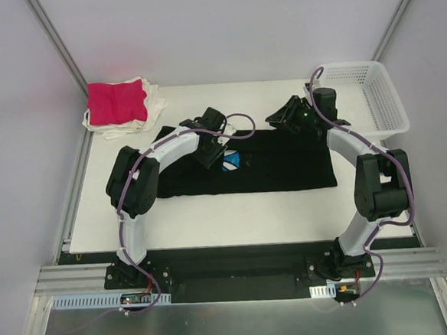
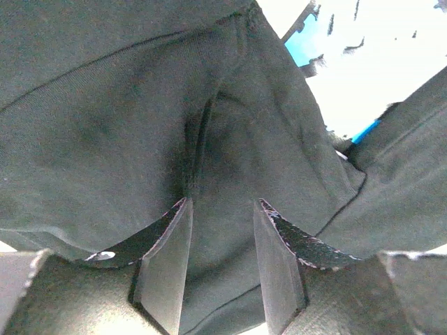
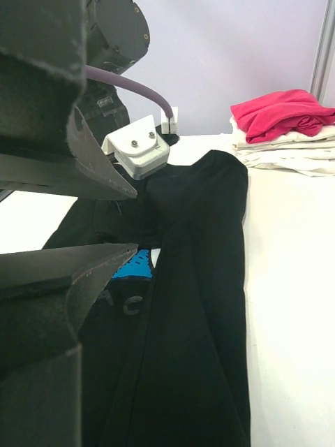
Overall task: Fold and stack the t-shirts
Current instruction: Fold the other side of the tshirt into a rectangle
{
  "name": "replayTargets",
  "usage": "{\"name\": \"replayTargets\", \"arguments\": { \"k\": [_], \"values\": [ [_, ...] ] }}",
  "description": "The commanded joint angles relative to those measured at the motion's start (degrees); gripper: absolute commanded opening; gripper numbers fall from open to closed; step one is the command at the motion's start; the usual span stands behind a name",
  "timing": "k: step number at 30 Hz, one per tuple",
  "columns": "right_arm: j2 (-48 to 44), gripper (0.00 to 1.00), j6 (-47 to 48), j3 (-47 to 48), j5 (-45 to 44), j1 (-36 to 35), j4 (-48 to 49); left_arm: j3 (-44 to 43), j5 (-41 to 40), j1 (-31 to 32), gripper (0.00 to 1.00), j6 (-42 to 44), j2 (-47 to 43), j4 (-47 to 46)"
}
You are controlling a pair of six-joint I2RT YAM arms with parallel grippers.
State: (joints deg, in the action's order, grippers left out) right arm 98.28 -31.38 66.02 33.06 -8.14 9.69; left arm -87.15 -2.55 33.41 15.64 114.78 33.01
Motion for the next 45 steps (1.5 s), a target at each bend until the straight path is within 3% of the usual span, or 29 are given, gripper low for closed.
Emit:
{"name": "replayTargets", "arguments": {
  "k": [1,20,27,28,31,45],
  "values": [
    [-2.6,0.34,-0.8,-0.5,1.4,0.7,3.3,-2.5,-2.7,0.3,0.39,1.5,1.1,0.6],
    [-1.7,0.32,-1.4,-1.3,1.0,1.0,4.7,-3.6,-7.7,-1.2,0.38,4.6,4.6,0.0],
    [-1.3,0.29,-1.7,-1.3,1.0,0.9,5.2,-4.5,-8.7,-1.4,0.24,5.0,5.5,0.0],
    [-1.2,0.29,-1.7,-1.4,1.1,0.9,5.2,-4.6,-9.1,-1.3,0.18,5.2,5.6,0.0],
    [-1.2,0.29,-1.8,-1.6,1.1,0.9,5.5,-5.0,-9.2,-1.4,0.16,5.5,6.0,0.1],
    [-1.3,0.28,-2.1,-1.8,1.2,1.0,5.8,-3.4,-9.7,-1.5,0.20,5.1,6.1,0.1]
  ]
}}
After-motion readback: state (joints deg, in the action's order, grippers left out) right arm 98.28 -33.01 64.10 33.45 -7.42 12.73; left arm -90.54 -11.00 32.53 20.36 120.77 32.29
